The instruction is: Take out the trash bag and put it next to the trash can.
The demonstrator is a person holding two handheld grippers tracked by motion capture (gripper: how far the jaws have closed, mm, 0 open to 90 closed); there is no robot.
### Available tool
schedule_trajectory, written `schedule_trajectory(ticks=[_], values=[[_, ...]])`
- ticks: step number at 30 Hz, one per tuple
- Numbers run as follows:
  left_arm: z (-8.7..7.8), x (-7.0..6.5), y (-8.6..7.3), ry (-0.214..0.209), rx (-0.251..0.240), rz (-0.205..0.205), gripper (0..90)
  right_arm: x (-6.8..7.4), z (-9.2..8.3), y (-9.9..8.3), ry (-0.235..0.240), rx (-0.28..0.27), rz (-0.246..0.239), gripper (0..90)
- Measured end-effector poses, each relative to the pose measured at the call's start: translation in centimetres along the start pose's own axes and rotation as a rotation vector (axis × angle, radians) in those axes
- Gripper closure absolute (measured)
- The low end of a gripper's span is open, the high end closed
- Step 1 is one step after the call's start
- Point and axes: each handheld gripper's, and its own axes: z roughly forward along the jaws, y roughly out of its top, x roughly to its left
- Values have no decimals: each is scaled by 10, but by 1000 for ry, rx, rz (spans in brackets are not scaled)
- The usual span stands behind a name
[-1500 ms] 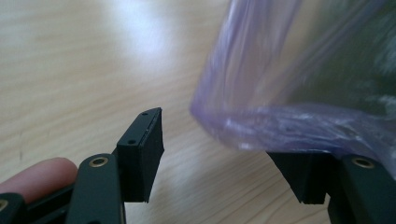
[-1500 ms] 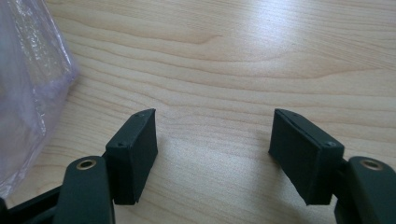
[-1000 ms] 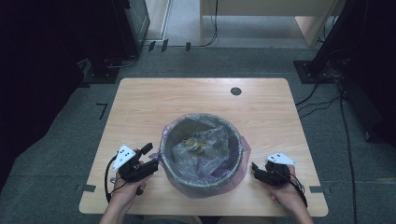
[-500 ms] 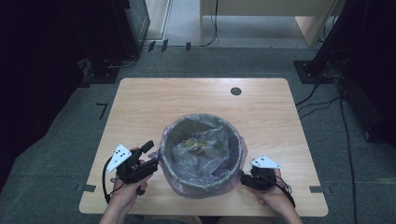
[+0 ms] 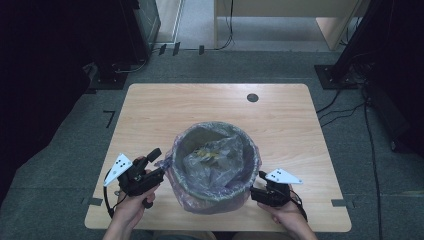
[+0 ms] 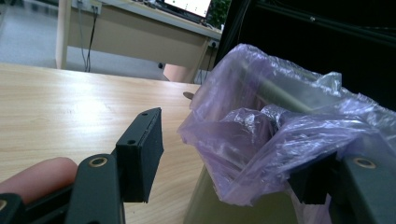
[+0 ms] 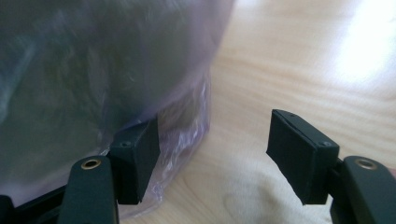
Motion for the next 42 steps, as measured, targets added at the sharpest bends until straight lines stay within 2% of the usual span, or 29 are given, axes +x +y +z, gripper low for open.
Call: schedule_trajectory(ticks=[2, 3, 4, 5, 8, 9, 10, 12, 18, 19, 27, 42], values=[[-1, 0, 1, 0, -6, -1, 354, 0, -3, 2, 4, -21, 15, 340], [-1, 0, 1, 1, -10, 4, 355, 0, -8, 6, 14, -60, 50, 337], [-3, -1, 3, -3, -24, -1, 355, -1, -11, 8, 20, -78, 70, 338], [-3, -1, 3, -3, -24, -1, 355, -1, -11, 8, 20, -78, 70, 338], [-5, -2, 5, -10, -42, -8, 355, -2, -19, 14, 42, -129, 120, 340], [-5, -2, 5, -13, -49, -13, 355, -3, -26, 19, 60, -166, 146, 340], [-5, -3, 6, -15, -52, -15, 355, -3, -26, 19, 60, -166, 146, 340], [-7, -4, 7, -23, -68, -21, 356, -5, -35, 24, 72, -205, 172, 342], [-8, -7, 8, -31, -96, -26, 364, -4, -48, 33, 56, -245, 162, 341], [-8, -8, 9, -32, -102, -31, 364, -2, -51, 36, 53, -267, 159, 341], [-9, -16, 10, -41, -135, -23, 363, 6, -63, 47, 65, -341, 156, 341], [-4, -26, 6, -50, -135, -18, 363, 9, -75, 62, 50, -378, 166, 343]])
